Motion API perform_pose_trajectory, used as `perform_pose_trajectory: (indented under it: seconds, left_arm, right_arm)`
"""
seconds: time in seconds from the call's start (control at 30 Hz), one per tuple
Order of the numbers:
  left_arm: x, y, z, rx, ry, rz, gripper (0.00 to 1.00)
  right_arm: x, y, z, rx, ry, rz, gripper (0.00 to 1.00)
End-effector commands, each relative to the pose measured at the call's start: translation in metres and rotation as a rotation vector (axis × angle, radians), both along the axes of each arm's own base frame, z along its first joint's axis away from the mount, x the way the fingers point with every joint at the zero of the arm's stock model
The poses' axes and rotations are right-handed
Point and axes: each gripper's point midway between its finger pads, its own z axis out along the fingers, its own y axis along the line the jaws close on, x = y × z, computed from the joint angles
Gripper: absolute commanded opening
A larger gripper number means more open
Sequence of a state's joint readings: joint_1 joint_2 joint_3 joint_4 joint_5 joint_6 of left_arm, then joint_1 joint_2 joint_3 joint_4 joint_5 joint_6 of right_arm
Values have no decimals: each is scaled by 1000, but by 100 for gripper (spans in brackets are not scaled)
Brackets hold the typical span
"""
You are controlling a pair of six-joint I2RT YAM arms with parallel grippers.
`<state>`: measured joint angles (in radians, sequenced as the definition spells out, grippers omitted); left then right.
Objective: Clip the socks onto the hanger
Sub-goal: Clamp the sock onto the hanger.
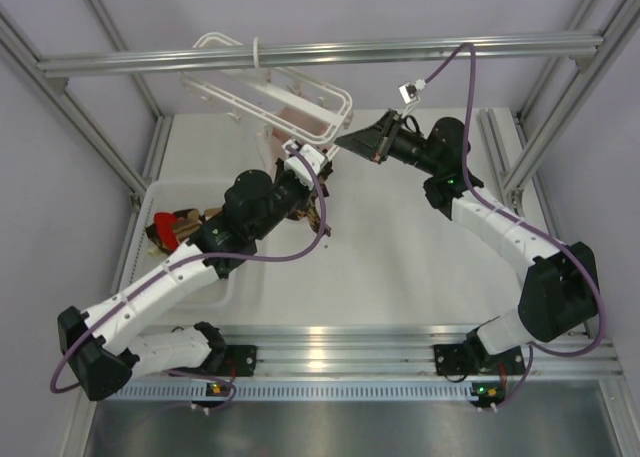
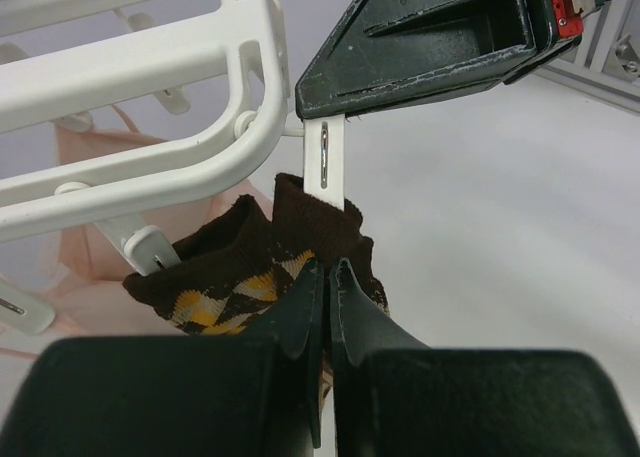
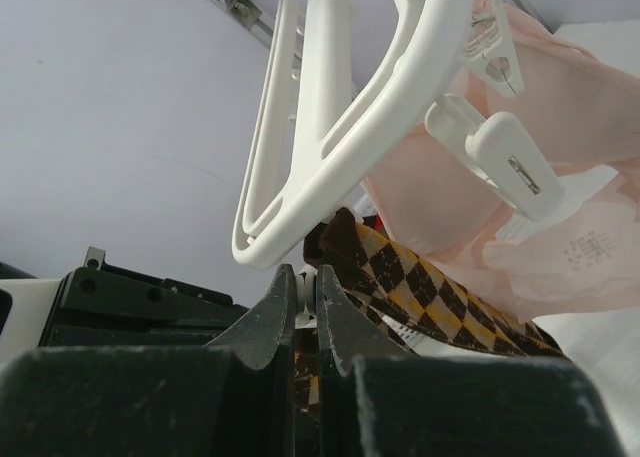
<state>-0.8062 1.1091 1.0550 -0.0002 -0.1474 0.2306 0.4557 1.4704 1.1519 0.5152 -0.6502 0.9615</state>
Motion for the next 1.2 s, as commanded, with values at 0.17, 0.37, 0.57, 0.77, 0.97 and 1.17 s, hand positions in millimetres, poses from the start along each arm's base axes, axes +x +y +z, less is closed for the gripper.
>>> perform_pose_trajectory:
  seconds: [0.17,0.37,0.57,0.77,0.97,1.17]
  left_arm:
    - [2,-7,45,-130,-48,-3,0]
    - [4,-11,47,-145,-32,-7,0]
    - [4,-17,51,-171,-5,-16,0]
    - [4,-19,63,-205,0,-21,0]
    - [5,-19,60,-192,-2,-20,0]
    - [5,-16,52,-158,-14,-16,0]
  right_arm:
    - [-9,-5,25,-14,-134,-39,0]
    - [-13,-1,26,-30,-174,-33,0]
    - [-13,2,24,-57,-213,-42,0]
    - [-17,4,22,-88,-268,-41,0]
    - [-22,6,23,-82,-274,-10,14]
    - [-23,7,24,-77,-265,4,27]
